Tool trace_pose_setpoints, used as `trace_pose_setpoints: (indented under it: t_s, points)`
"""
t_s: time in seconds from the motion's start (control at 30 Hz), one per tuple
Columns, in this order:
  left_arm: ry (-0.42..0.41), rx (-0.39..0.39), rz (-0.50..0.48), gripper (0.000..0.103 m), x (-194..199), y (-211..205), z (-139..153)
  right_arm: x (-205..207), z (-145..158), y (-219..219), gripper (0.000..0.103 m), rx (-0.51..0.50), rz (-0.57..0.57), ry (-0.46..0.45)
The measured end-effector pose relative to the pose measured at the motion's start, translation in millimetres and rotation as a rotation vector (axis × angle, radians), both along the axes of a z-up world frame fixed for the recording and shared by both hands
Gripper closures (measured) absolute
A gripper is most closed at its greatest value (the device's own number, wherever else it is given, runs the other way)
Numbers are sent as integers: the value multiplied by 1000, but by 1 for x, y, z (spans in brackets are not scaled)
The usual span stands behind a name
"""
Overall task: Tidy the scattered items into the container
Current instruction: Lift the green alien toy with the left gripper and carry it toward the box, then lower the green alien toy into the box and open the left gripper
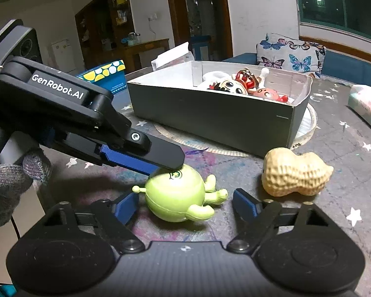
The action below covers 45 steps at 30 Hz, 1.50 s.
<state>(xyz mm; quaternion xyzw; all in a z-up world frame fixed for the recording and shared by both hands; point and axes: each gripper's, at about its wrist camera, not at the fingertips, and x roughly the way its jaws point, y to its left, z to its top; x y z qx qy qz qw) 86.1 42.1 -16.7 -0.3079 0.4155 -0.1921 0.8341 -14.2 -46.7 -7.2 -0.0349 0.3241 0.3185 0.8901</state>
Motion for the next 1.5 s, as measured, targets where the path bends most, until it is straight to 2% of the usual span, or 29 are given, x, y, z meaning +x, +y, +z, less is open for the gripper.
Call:
trace_pose_setpoints:
  t_s: [0.27,0.47,0.63,0.93,1.27,1.5]
  points:
    - [16,-20,0,65,0,1,-2,-1,1,1,33,-7,-6,-2]
    - [29,-26,4,65,-1,3,-1,-1,3,2,34,-16,-3,-1]
    - [43,-73,23,65,-2,11,-1,-2,8,5,34,-21,11,-5]
    - [-60,-69,48,65,0,19,34,10,42,13,34,-40,67,-84]
    - [-182,-61,133,65,37,44,73,69,85,39,34,-54,139,-178]
    - [-201,-35,220,65,79,74,79,133,95,71,34,-55,199,-153]
